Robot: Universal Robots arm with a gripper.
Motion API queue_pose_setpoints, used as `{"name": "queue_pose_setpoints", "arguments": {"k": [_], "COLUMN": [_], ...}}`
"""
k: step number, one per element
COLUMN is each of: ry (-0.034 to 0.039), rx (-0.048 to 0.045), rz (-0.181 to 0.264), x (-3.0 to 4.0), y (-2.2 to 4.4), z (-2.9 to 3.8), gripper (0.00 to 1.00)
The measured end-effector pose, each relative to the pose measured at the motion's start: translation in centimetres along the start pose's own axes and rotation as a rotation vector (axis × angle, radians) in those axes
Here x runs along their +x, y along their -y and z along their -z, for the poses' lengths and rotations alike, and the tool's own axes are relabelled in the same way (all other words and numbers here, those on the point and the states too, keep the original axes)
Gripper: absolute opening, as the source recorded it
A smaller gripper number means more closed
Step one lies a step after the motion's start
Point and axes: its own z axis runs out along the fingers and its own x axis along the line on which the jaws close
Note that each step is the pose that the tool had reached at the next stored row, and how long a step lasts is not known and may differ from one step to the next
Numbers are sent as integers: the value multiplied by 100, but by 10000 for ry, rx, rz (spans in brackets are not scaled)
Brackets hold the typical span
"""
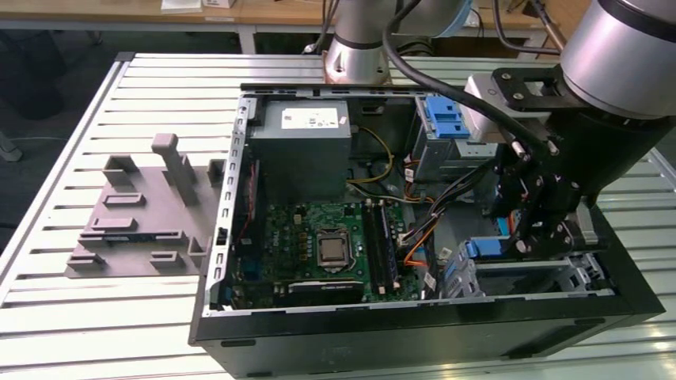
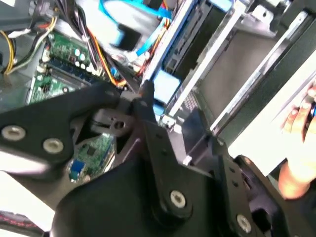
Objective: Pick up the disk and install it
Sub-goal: 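Insert the disk into the insertion slot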
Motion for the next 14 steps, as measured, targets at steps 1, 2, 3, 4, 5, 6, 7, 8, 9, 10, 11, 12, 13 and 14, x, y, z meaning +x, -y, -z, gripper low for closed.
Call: {"name": "queue_pose_setpoints", "arguments": {"k": [1,2,3,4,5,6,7,8,9,10,11,12,13,14], "ry": [0,-1,-2,-1,-1,-1,-1,0,2,2,0,-1,-2,-3], "rx": [0,0,0,0,0,0,0,0,0,-4,-18,-36,-48,-53], "rz": [0,0,0,0,0,0,0,0,0,-1,1,0,0,-2], "x": [0,0,0,0,0,0,0,0,0,0,0,0,0,0], "y": [0,0,0,0,0,0,0,0,0,2,6,11,15,15], "z": [0,0,0,-1,-1,-3,-4,-6,-11,-17,-21,-27,-32,-44], "gripper": [50,50,50,50,48,48,42,42,36,30,25,25,19,13]}}
